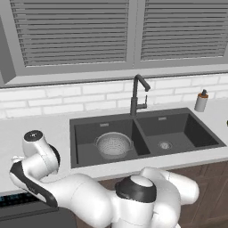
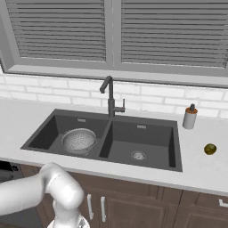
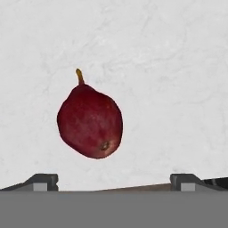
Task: Put the colander in the sink, put the pear, kiwi in the colander, and turn on the sink faucet and pour water over the colander.
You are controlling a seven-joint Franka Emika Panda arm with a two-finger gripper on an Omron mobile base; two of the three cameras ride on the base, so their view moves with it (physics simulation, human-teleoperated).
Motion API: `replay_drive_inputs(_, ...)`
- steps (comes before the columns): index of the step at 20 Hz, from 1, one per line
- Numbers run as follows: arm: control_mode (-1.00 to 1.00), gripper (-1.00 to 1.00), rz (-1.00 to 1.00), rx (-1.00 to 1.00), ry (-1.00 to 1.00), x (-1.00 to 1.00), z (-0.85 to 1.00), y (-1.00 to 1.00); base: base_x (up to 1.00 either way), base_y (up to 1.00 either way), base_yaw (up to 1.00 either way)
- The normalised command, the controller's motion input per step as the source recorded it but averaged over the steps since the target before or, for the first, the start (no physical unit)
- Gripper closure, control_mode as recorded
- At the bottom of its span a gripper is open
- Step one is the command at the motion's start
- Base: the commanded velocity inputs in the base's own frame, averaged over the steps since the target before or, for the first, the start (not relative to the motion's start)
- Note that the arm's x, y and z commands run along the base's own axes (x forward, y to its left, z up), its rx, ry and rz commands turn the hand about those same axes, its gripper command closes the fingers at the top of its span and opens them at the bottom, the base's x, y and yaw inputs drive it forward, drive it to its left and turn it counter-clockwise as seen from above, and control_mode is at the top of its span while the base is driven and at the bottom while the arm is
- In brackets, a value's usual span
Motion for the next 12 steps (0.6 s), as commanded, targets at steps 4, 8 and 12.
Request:
replay_drive_inputs(4,-1.00,-1.00,0.00,0.00,0.00,0.09,-0.10,0.00,0.00,0.00,0.00)
replay_drive_inputs(8,-1.00,-1.00,0.00,0.00,0.03,0.17,-0.04,0.00,0.00,0.00,0.00)
replay_drive_inputs(12,-1.00,-1.00,0.00,0.00,0.03,0.26,-0.01,0.00,0.00,0.00,0.00)
